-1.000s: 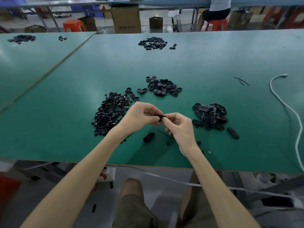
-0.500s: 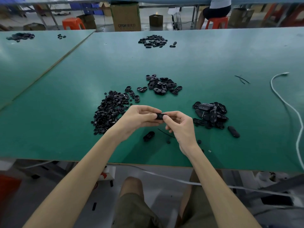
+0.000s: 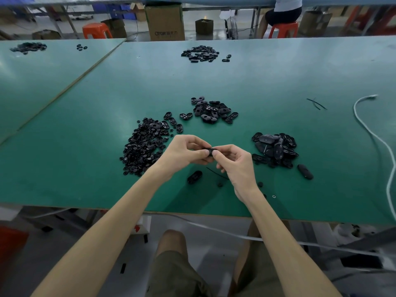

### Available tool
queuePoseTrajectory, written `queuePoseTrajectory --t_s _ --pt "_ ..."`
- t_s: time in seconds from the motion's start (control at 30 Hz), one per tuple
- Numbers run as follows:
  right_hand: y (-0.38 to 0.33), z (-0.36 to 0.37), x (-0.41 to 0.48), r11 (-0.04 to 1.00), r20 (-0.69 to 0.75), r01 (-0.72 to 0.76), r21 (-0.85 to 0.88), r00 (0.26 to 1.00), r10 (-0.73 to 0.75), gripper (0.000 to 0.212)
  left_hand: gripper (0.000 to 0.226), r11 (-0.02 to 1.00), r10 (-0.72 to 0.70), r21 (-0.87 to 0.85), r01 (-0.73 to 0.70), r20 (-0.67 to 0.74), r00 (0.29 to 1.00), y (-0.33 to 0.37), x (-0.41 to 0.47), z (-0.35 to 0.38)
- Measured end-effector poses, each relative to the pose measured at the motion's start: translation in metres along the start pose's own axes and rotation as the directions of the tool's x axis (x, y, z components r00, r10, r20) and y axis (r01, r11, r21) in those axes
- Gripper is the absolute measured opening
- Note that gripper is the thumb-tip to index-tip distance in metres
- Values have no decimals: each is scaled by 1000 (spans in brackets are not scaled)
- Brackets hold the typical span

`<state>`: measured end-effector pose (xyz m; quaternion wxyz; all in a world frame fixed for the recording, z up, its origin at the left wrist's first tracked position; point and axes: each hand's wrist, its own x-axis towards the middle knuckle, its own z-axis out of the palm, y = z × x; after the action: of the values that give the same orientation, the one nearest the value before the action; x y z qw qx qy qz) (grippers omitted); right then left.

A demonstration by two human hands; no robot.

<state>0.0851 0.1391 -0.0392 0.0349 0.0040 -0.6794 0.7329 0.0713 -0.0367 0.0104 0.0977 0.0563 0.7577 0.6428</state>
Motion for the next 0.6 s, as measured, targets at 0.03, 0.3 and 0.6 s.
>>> queuePoseTrajectory --t_s 0.03,0.3,0.6 --pt "0 0 0 1000 0 0 1 1000 0 6 16 1000 4 1 -4 -5 1000 0 0 0" --pt "-2 0 -1 1000 -2 -7 -8 1000 7 8 12 996 20 84 -16 -50 999 -2 3 7" --pt "-1 1 -2 1000 -16 -6 -22 1000 5 8 9 997 -11 71 19 -113 994 -3 2 12"
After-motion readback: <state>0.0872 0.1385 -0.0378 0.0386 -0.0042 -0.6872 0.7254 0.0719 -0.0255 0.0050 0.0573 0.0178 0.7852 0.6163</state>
